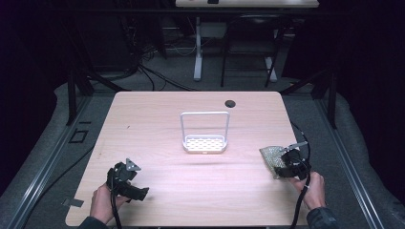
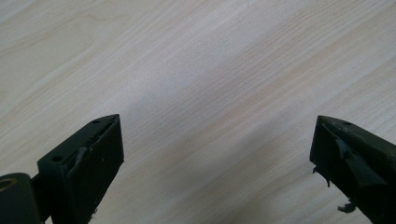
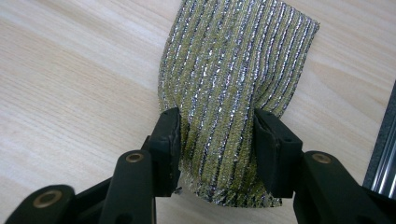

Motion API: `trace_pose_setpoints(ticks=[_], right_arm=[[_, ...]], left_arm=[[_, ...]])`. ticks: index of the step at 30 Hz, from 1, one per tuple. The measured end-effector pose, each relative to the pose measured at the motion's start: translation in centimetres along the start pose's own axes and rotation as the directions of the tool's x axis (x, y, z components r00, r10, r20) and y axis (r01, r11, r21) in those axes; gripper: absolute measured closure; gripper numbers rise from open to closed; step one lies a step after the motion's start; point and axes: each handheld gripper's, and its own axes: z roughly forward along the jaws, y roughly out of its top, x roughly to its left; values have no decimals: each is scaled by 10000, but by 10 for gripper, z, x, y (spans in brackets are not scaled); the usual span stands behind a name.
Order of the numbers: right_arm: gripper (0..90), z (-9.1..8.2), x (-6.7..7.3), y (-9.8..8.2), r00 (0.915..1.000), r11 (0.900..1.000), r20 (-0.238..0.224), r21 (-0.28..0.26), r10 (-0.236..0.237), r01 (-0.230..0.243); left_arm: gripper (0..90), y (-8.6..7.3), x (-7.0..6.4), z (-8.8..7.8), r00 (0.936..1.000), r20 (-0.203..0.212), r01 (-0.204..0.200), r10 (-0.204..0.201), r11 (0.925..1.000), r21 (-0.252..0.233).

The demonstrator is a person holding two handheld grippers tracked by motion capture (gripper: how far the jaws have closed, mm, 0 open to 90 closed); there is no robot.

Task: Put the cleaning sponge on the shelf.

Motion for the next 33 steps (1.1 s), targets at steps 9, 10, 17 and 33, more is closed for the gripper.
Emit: trace_pose_setpoints(ticks=[9,10,17,33], right_arm=[[544,-16,3,2,9999,9984,-94,-566,-56,51],[544,-16,4,2,9999,9984,-90,-567,-95,90],[541,-21,9,3,9996,9977,-139,-642,-249,239],[537,-28,32,10,9955,9942,-562,-800,-768,722]], left_arm=[[0,0,0,-1,10000,27,-3,4,10000,-88],[0,0,0,-1,10000,38,-10,10,10000,-93],[0,0,0,0,10000,18,-34,34,10000,-57],[0,0,0,0,10000,-63,-65,65,10000,-4]])
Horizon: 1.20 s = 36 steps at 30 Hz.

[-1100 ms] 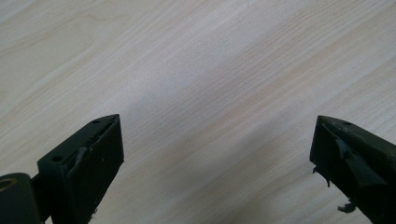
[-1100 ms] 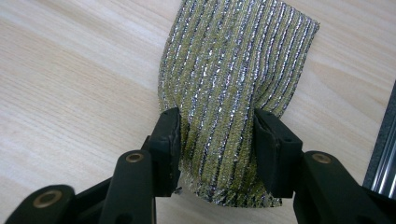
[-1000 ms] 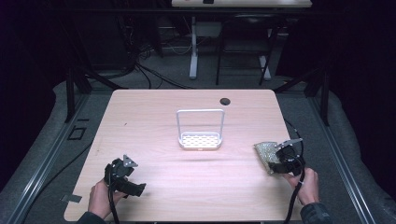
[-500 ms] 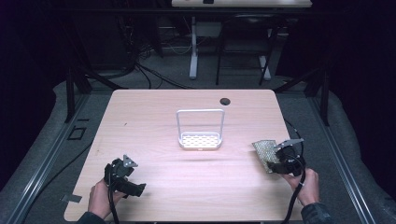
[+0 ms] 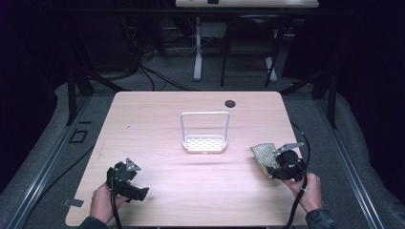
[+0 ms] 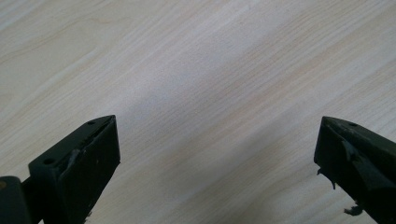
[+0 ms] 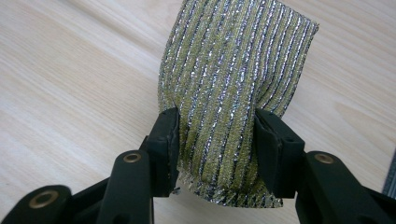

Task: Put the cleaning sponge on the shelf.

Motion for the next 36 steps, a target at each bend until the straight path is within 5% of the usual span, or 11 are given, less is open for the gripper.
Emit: trace_pose_setpoints(ticks=[23,36], right_arm=[[536,1,44,18,9906,9935,-829,-420,-1090,1058],[537,2,55,24,9846,9898,-1059,-478,-1388,1343]], left_arm=[[1,1,0,1,10000,22,2,-2,10000,36],[5,0,0,0,10000,-1,-28,28,10000,-25]])
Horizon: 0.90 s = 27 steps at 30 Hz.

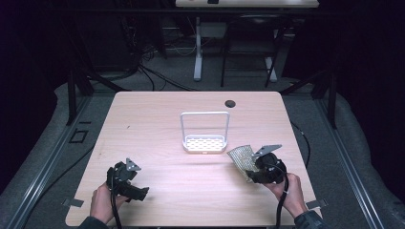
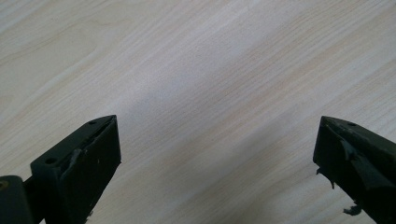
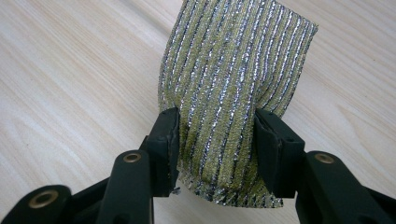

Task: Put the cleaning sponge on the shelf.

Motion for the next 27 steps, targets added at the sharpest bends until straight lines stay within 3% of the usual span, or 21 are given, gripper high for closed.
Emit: trace_pose_setpoints(ticks=[27], right_arm=[[538,-3,21,17,9979,9975,-247,-396,-599,589]], left_arm=[[7,2,-2,0,9999,-6,-127,127,9999,72]])
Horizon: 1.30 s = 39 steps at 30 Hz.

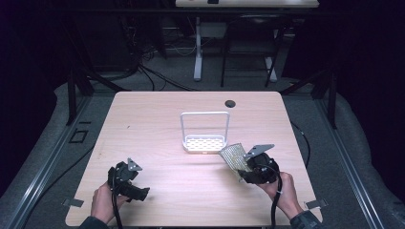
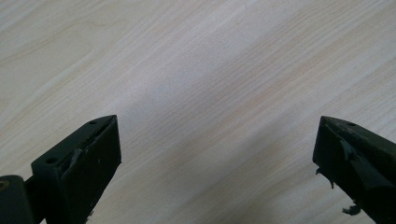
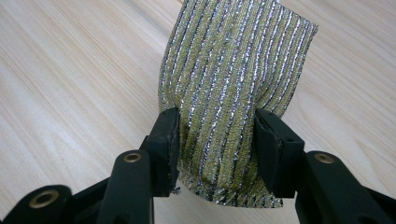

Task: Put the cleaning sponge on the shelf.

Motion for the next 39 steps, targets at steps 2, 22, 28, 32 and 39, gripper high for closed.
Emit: trace_pose_setpoints(ticks=[2,22,28,32,39], right_arm=[[538,1,1,2,10000,10000,5,10,-77,77],[538,10,16,26,9987,9986,-128,-212,-489,487],[539,12,21,33,9979,9976,-96,-264,-640,637],[540,16,23,38,9977,9973,42,-274,-674,675],[540,25,24,47,9966,9963,109,-263,-813,816]], left_arm=[[7,0,0,-1,10000,22,26,-26,10000,-73],[10,1,0,0,9999,65,-95,95,9999,-122],[10,1,-1,0,9999,83,-117,118,9998,-130],[12,1,-1,-1,9998,59,-165,166,9998,-134],[13,2,-2,0,9998,85,-167,167,9998,-103]])
